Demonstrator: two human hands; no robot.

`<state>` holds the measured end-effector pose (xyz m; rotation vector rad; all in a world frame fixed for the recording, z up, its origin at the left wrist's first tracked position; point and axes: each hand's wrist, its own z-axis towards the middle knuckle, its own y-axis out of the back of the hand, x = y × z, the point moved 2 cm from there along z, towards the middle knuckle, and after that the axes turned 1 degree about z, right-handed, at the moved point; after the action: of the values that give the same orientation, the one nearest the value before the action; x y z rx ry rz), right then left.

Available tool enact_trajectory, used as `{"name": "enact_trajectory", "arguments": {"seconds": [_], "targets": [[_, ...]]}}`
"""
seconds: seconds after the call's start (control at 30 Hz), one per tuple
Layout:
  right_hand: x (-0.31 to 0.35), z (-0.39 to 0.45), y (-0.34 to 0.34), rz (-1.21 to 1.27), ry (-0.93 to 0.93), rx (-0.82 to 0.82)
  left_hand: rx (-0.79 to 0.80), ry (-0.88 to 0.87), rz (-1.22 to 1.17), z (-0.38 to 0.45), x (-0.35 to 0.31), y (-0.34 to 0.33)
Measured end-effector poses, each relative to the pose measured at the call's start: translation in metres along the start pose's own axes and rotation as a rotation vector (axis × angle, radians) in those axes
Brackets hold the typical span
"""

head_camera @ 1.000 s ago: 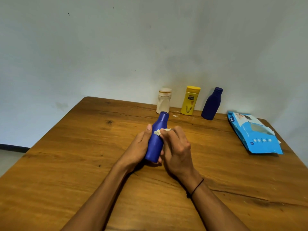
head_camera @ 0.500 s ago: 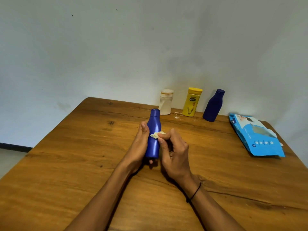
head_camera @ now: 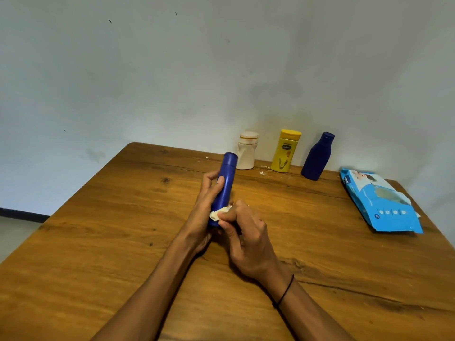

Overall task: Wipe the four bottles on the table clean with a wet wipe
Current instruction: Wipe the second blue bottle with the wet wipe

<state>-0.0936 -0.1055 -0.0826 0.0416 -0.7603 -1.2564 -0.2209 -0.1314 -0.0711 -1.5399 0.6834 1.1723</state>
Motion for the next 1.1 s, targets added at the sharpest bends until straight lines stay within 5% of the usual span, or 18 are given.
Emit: {"name": "enact_trajectory", "arguments": {"seconds": [0.13,0.5,0.8,1.1], "targets": [[-0.002,-0.001,0.002,-0.074,-0.005,-0.084,0.129,0.142,-0.007,-0.005,0.003,-0.005],[-0.015,0.0,0.011,-0.307,-0.088,-0.325,0.257,0.113,0.372,-0.006,0.01,-0.007],[-0.025,0.006,0.022,-0.142,-0.364,-0.539,0.361,0.084,0.399,-0.006,0.015,-0.01],[-0.021,0.004,0.01,0.292,-0.432,-0.297,0.09,0.014,0.354,0.001,0.009,0.002]]}}
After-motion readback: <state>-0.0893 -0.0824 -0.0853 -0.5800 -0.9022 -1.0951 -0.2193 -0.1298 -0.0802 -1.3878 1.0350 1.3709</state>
